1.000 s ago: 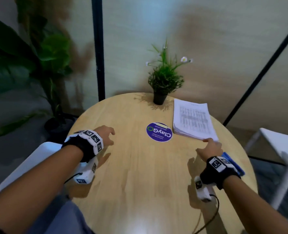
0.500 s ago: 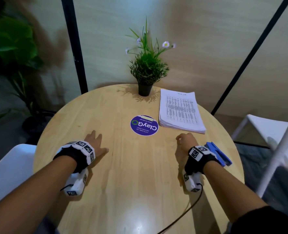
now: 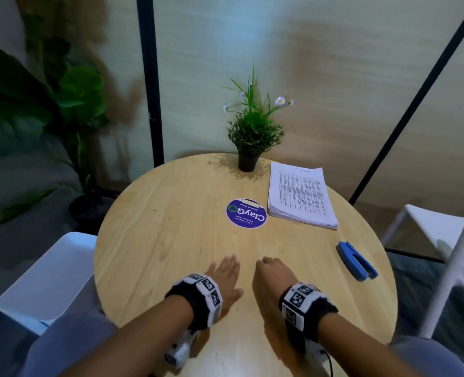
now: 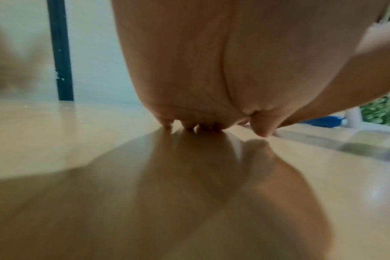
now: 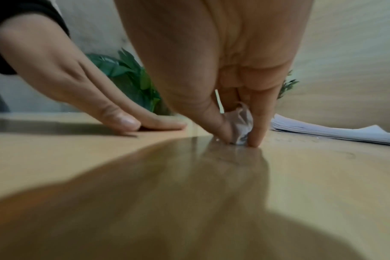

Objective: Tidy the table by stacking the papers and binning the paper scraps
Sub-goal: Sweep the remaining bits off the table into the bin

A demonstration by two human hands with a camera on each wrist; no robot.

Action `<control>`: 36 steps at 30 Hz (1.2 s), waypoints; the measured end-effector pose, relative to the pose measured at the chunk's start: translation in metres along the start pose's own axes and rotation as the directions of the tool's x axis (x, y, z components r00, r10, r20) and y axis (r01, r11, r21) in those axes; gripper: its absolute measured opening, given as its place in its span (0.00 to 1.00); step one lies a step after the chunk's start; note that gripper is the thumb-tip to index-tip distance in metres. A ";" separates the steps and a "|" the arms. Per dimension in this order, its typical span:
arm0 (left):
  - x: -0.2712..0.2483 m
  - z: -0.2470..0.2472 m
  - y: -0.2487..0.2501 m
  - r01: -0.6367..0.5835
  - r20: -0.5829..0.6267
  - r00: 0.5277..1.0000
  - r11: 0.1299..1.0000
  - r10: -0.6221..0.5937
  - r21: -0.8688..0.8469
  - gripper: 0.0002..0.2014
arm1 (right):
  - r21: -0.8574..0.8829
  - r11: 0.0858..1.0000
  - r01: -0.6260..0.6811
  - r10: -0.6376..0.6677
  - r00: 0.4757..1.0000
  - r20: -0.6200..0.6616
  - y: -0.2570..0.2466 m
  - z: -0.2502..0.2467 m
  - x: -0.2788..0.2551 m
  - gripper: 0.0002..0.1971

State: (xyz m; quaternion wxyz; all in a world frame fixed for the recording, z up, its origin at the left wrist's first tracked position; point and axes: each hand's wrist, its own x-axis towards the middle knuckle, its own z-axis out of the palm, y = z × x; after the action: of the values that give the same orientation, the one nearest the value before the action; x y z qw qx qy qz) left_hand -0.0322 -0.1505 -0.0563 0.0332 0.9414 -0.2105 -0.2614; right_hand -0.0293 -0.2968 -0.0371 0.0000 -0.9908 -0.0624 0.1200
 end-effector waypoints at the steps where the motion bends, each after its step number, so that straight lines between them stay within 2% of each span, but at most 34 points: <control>1: -0.003 0.001 0.005 -0.027 0.019 0.999 1.000 0.027 0.015 0.34 | -0.005 0.999 0.045 -0.045 0.999 0.027 -0.003 -0.006 -0.005 0.16; 4: -0.010 -0.004 0.002 -0.036 -0.038 0.999 0.998 0.038 0.051 0.34 | 0.117 0.992 0.057 -0.062 0.997 0.040 0.007 -0.022 -0.005 0.19; 7: -0.018 -0.022 -0.022 0.036 -0.146 0.989 0.995 -0.022 0.097 0.36 | 0.194 0.979 -0.063 0.065 0.998 -0.001 0.031 -0.039 0.002 0.22; 11: -0.027 -0.043 -0.076 0.252 -0.203 0.950 0.967 -0.239 0.040 0.38 | 0.141 0.940 -0.310 0.300 0.950 0.088 0.074 -0.050 0.016 0.22; 15: -0.026 -0.027 -0.126 0.480 -0.114 0.872 0.877 -0.475 0.017 0.45 | 0.025 0.924 -0.382 0.372 0.912 0.174 0.088 -0.036 0.027 0.21; 17: -0.028 -0.016 -0.127 0.502 -0.054 0.864 0.864 -0.500 0.029 0.48 | -0.002 0.941 -0.340 0.335 0.926 0.174 0.070 -0.034 0.026 0.18; 19: -0.029 -0.006 -0.113 0.463 -0.053 0.884 0.886 -0.464 -0.036 0.50 | -0.011 0.968 -0.252 0.251 0.957 0.145 0.045 -0.028 0.028 0.16; 21: -0.028 0.002 -0.096 0.389 -0.094 0.911 0.912 -0.402 -0.132 0.51 | -0.029 0.990 -0.138 0.140 0.983 0.121 0.018 -0.023 0.028 0.18; 24: -0.023 0.011 -0.079 0.257 -0.096 0.956 0.948 -0.278 -0.188 0.50 | -0.052 0.999 0.012 -0.004 0.989 0.151 -0.016 -0.024 0.026 0.19; 28: -0.031 0.007 -0.067 0.085 -0.046 0.995 0.985 -0.093 -0.151 0.45 | 0.073 0.995 0.063 -0.069 0.995 0.075 -0.049 -0.043 0.040 0.18; 30: -0.034 0.000 -0.065 0.046 -0.064 0.996 0.986 -0.057 -0.160 0.50 | 0.117 0.986 0.114 -0.115 0.993 -0.002 -0.067 -0.061 0.048 0.18; 32: -0.039 -0.001 -0.081 0.091 -0.111 0.987 0.977 -0.114 -0.192 0.58 | 0.131 0.976 0.174 -0.168 0.984 -0.053 -0.099 -0.079 0.057 0.18; 33: -0.042 -0.001 -0.093 0.131 -0.117 0.981 0.972 -0.156 -0.195 0.54 | 0.149 0.969 0.200 -0.189 0.978 -0.084 -0.115 -0.088 0.062 0.17; 34: -0.044 -0.001 -0.108 0.178 -0.112 0.973 0.964 -0.202 -0.195 0.46 | 0.175 0.957 0.231 -0.213 0.970 -0.117 -0.131 -0.095 0.067 0.16; 36: -0.053 -0.003 -0.143 0.270 -0.165 0.936 0.935 -0.310 -0.230 0.35 | 0.263 0.923 0.282 -0.240 0.954 -0.180 -0.163 -0.105 0.078 0.12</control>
State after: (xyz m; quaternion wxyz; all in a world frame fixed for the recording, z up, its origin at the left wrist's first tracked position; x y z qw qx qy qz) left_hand -0.0178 0.0012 -0.0526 0.1113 0.9751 -0.0363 -0.1884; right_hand 0.0503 -0.1236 0.0489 0.1633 -0.9692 -0.1758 0.0547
